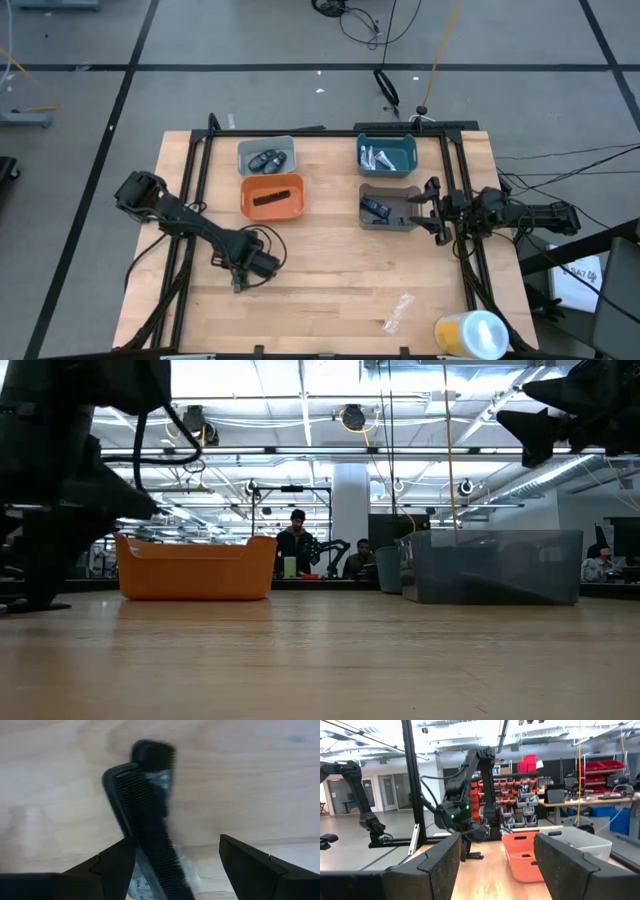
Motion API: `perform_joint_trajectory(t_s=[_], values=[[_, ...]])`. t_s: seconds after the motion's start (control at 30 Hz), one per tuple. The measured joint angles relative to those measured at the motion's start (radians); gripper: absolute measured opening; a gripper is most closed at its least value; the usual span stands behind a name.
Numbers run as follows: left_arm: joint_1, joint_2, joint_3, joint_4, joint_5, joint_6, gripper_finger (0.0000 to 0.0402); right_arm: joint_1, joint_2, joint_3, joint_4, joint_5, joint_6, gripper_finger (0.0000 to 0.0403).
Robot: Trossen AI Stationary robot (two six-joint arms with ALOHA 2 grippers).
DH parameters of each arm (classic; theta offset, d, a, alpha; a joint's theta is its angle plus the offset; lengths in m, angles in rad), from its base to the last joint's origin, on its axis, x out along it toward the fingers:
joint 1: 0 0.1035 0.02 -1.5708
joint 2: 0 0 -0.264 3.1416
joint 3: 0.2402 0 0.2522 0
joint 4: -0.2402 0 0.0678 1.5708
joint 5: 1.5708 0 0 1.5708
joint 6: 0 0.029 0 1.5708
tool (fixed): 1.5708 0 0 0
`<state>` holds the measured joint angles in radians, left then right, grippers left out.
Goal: Pick & Place Travel size toiletries
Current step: Put the black comb into the orange bin
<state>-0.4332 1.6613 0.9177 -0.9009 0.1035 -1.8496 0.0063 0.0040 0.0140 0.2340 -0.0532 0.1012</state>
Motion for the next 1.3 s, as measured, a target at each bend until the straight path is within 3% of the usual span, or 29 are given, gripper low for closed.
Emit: perform_joint_trajectory(t_s=[0.7, 1.07, 1.3], values=[[-0.008, 0.001, -0.007, -0.145, 0.107, 0.029, 0.028, 0.0, 0.0, 0.0, -0.001, 0.0, 0.044, 0.0238], [-0.04, 0.001, -0.014, -0.101, 0.105, -0.003, 0.028, 0.0, 0.0, 0.0, 0.0, 0.0, 0.041, 0.0238], [-0.042, -0.009, -0.114, 0.088, 0.12, -0.022, 0.028, 0.0, 0.0, 0.0, 0.001, 0.0, 0.043, 0.0238]])
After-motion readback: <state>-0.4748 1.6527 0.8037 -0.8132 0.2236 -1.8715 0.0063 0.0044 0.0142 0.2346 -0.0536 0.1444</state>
